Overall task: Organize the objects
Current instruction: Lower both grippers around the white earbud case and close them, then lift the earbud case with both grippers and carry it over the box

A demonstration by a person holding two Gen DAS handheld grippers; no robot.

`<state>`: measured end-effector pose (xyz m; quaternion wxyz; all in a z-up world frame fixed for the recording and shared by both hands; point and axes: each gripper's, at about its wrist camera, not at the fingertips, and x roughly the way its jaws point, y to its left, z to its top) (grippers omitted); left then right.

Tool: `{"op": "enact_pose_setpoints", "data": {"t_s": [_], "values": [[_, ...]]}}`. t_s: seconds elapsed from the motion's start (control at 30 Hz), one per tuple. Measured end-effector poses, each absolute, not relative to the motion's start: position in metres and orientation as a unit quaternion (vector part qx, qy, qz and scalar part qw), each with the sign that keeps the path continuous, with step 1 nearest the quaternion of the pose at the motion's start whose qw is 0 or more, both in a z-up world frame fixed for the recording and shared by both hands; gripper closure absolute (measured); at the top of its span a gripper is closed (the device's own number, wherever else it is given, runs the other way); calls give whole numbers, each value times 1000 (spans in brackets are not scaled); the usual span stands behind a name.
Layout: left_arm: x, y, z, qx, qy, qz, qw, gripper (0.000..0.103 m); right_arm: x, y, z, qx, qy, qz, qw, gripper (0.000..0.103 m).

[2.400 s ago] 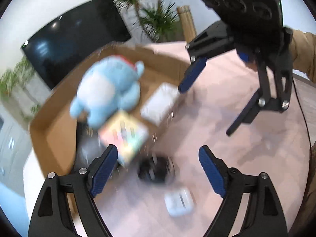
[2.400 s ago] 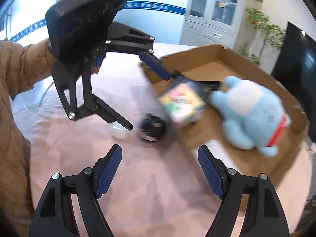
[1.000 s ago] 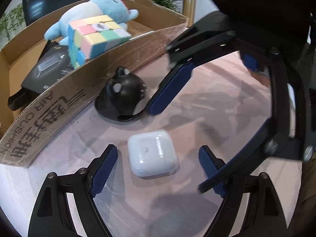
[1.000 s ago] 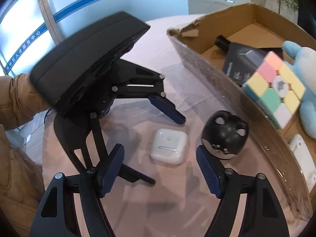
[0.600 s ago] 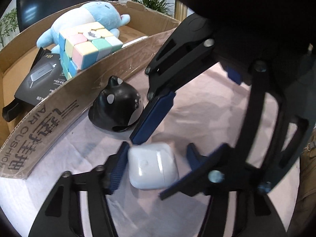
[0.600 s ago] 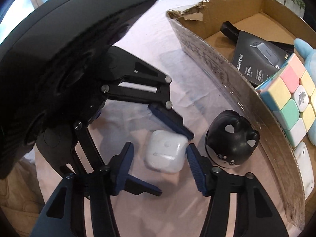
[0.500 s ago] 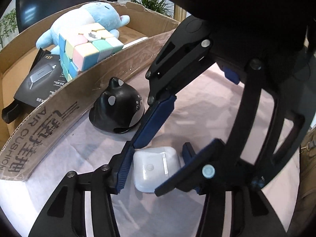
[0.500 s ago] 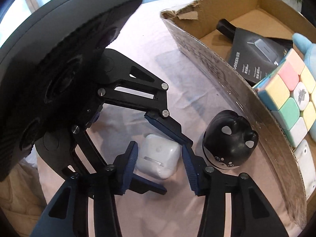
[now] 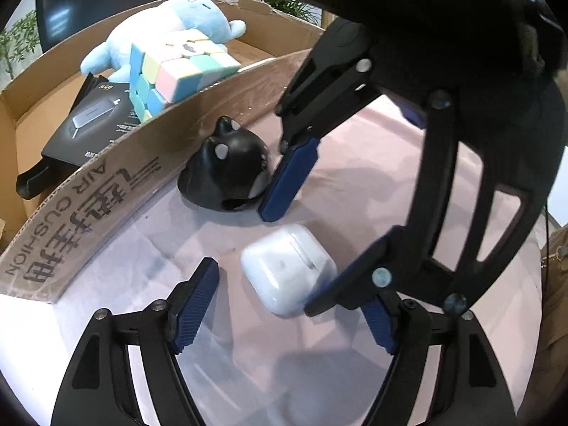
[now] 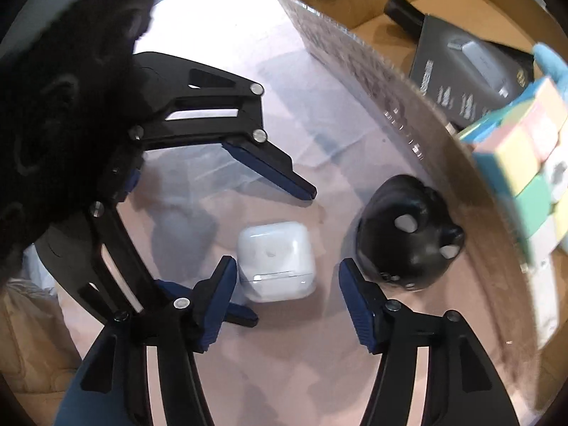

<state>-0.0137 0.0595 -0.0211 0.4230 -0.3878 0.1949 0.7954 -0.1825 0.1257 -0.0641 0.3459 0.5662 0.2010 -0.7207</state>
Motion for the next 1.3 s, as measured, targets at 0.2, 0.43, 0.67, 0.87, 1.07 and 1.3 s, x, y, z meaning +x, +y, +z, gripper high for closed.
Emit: {"op": "enact_pose_setpoints", "data": {"t_s": [0.2,0.43,0.67,0.87,1.07,1.3], "values": [[-7,61,-21,-384,195,791,435,37,-168,127,-64,545,199,-732,357,55],[0,66,-21,-376,204,782,454,43,-156,141,-64,526,183,-745,367,61],[7,72,-21,-369,212,779,459,47,-153,156,-63,535,154,-738,380,62],[14,77,-20,-364,217,781,458,53,-149,168,-59,540,133,-734,390,62],[17,76,-15,-353,228,785,456,54,-139,174,-50,541,139,-732,391,62],[11,58,23,-323,229,802,446,54,-131,175,-10,524,155,-740,393,62]]}}
